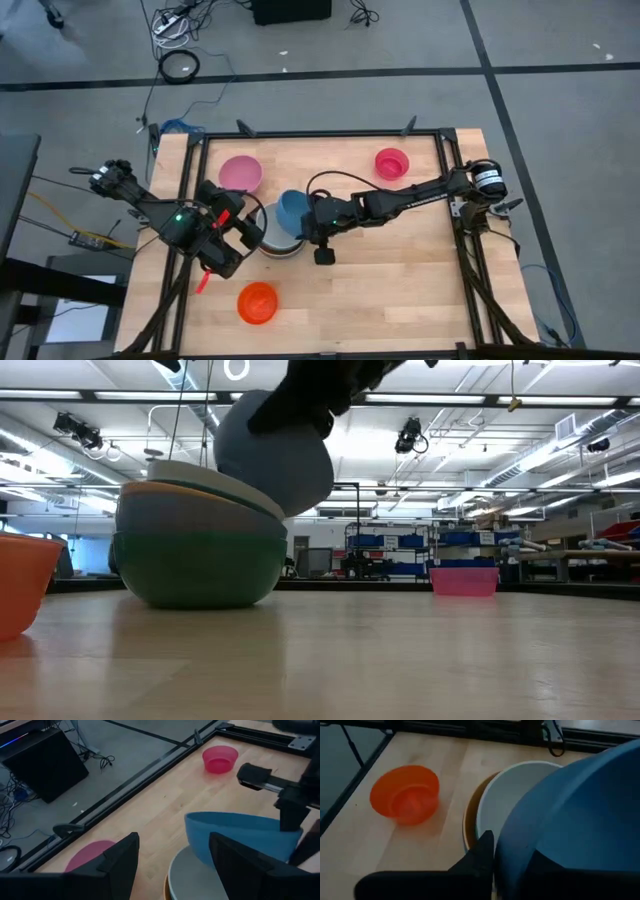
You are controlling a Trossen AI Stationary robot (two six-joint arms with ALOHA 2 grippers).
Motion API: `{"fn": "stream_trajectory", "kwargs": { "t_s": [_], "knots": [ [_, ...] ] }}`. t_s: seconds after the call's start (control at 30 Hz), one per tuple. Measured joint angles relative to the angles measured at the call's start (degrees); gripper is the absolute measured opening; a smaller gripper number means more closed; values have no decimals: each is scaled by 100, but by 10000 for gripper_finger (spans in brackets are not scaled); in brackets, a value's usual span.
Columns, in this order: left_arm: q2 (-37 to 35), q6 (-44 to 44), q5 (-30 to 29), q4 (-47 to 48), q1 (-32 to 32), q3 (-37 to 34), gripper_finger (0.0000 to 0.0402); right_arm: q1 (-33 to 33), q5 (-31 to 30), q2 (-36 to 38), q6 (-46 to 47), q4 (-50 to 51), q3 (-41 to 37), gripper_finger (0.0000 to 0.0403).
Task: Nest bowls inside each other
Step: Stack the blue bowl on top of the white bowl
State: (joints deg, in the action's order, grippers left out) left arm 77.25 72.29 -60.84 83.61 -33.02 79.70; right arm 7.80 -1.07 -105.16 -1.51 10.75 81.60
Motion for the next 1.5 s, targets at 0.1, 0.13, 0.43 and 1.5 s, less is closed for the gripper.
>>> {"fn": "stream_trajectory", "kwargs": {
  "t_s": [0.1,0.13,0.43,1.5],
  "knots": [
    [0,0,0,1,11,0,250,2,-1,7,38,-12,146,53],
    [0,0,0,2,11,0,250,2,-1,7,48,-2,170,57],
    [0,0,0,3,9,0,249,8,-83,7,129,50,193,70],
    [0,-3,0,52,7,0,248,-45,-2566,214,807,1856,90,54]
  ]
}}
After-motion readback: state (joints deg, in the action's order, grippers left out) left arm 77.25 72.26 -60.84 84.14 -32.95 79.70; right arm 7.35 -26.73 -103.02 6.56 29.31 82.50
